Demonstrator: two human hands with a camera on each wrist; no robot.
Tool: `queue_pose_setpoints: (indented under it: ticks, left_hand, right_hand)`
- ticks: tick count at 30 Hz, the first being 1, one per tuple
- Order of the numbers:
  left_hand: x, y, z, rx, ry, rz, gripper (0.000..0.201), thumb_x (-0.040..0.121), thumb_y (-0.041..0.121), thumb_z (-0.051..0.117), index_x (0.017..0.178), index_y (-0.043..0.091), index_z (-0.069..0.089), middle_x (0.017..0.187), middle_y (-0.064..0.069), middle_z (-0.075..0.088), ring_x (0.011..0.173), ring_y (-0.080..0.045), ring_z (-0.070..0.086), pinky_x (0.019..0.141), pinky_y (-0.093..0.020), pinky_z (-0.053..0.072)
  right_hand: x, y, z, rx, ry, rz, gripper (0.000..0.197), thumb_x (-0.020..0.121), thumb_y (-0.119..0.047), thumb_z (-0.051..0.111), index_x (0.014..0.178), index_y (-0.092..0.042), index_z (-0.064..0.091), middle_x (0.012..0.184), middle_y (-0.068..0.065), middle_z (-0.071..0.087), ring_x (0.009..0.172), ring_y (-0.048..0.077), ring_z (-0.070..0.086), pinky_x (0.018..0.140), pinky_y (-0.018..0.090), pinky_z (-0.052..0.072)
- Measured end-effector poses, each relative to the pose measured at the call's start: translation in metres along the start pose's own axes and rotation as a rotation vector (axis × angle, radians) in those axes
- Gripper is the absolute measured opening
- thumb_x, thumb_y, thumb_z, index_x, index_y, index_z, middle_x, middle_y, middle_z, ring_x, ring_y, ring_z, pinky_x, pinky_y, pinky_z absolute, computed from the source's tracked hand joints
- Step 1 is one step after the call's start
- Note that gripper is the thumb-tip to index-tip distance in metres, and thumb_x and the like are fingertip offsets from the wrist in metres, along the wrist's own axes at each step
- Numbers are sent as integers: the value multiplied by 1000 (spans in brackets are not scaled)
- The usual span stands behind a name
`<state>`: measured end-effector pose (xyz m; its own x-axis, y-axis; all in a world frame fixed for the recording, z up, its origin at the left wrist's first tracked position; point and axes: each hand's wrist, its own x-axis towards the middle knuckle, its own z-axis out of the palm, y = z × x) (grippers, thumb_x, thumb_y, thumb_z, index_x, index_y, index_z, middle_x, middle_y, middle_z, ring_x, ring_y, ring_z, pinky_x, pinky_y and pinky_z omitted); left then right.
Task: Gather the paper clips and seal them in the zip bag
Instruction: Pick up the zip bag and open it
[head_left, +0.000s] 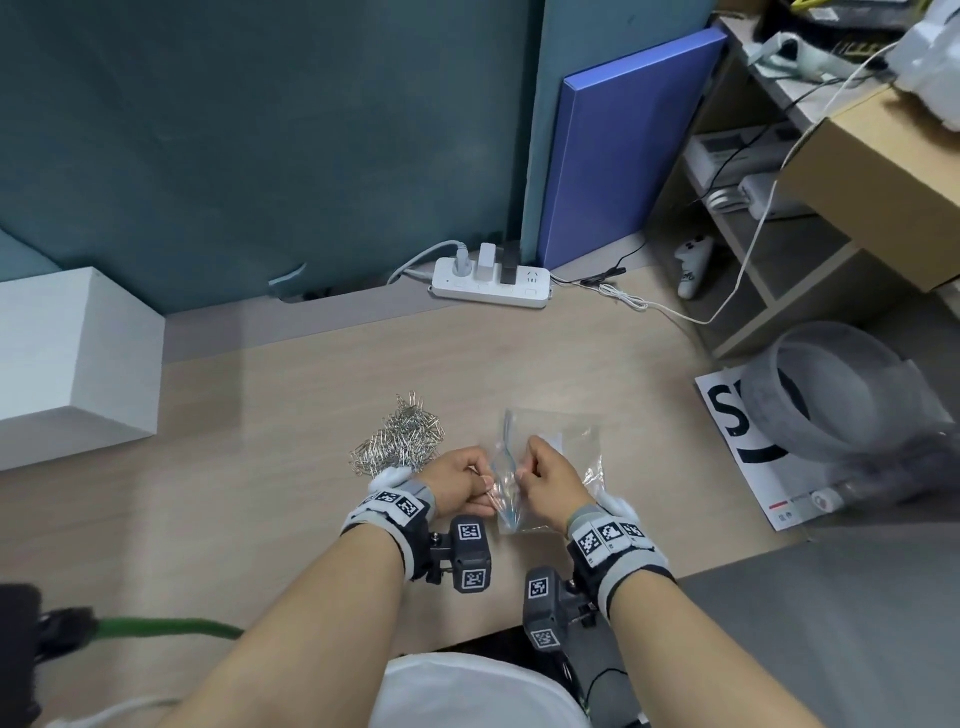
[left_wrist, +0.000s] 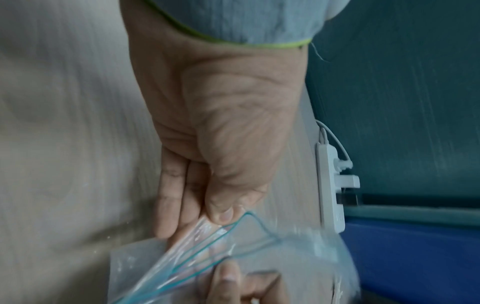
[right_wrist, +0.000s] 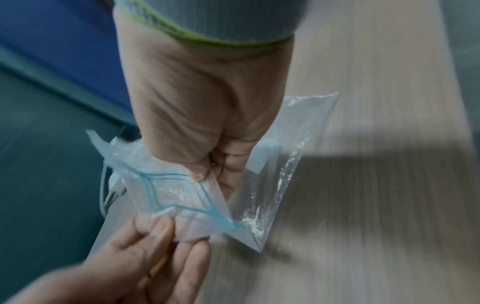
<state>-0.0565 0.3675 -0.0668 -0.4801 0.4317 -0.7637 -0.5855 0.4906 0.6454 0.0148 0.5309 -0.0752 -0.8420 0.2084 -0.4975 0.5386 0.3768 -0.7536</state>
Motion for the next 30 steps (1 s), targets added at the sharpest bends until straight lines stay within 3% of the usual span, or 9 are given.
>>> queue_pose_setpoints:
  ticks: [3, 6, 9, 11, 16, 18, 22, 27, 30]
  left_hand:
    - [-6, -1, -8, -21, 1, 21, 19, 99, -7, 55, 87, 8, 56, 80, -14, 71, 73, -24, 72, 65, -30, 64]
    - [-8, 0, -6, 120, 47, 104, 17, 95, -7, 58, 101, 8, 54, 69, -8, 69, 61, -22, 67, 57, -30, 58]
    - [-6, -1, -1, 232, 81, 204, 45, 88, -12, 47, 101, 30, 36, 74, -17, 68, 55, -26, 64, 50, -37, 49]
    - [-5, -3, 3, 339, 86, 262, 42, 92, -8, 38, 95, 34, 36, 77, -19, 67, 51, -21, 66, 49, -35, 49]
    - [-7, -5, 9, 495, 76, 332, 31, 102, 10, 38, 99, 29, 62, 94, -12, 71, 74, -33, 70, 69, -42, 62]
    - [-1, -6, 9, 565, 150, 327, 38, 101, 12, 40, 113, 35, 69, 108, -7, 73, 82, -27, 67, 71, -30, 55]
    - [8, 1, 10, 636, 223, 318, 34, 96, 29, 56, 126, 39, 65, 124, 0, 71, 103, -23, 68, 83, -25, 51]
    - [25, 8, 12, 759, 256, 256, 65, 73, 48, 69, 134, 48, 46, 122, 0, 69, 104, -25, 67, 88, -36, 57]
    - [34, 13, 14, 781, 269, 206, 74, 71, 49, 72, 137, 49, 40, 116, -1, 69, 98, -27, 68, 82, -36, 58]
  right_hand:
    - [-4, -2, 3, 36, 60, 51, 23, 95, 0, 49, 83, -18, 40, 74, 3, 48, 63, 16, 47, 59, 27, 43]
    - [-11, -15, 6, 34, 76, 20, 29, 91, 8, 38, 88, -21, 37, 72, 1, 49, 56, 14, 50, 55, 29, 42]
    - [-16, -29, 8, -113, 28, -25, 37, 82, 12, 36, 87, -24, 32, 76, 2, 42, 64, 17, 36, 56, 30, 34]
    - [-19, -33, 10, -216, 5, -37, 39, 77, 11, 42, 83, -27, 33, 83, 4, 41, 70, 20, 39, 60, 30, 35]
    - [-25, -38, 11, -370, 23, 46, 23, 76, -9, 66, 85, -27, 54, 97, 4, 52, 84, 25, 57, 77, 32, 51]
    - [-22, -35, 13, -442, 52, 101, 25, 73, -12, 73, 89, -27, 61, 98, 0, 60, 87, 22, 62, 83, 35, 55]
    - [-12, -32, 10, -455, 182, 126, 16, 84, -12, 65, 83, -28, 66, 94, -4, 70, 86, 20, 67, 82, 39, 57]
    - [7, -29, -12, -491, 152, 151, 23, 77, -16, 75, 90, -27, 60, 104, -3, 59, 88, 21, 62, 78, 36, 53]
    - [20, -25, -19, -557, 120, 104, 24, 83, -19, 67, 99, -33, 56, 110, -2, 60, 95, 22, 62, 86, 40, 54]
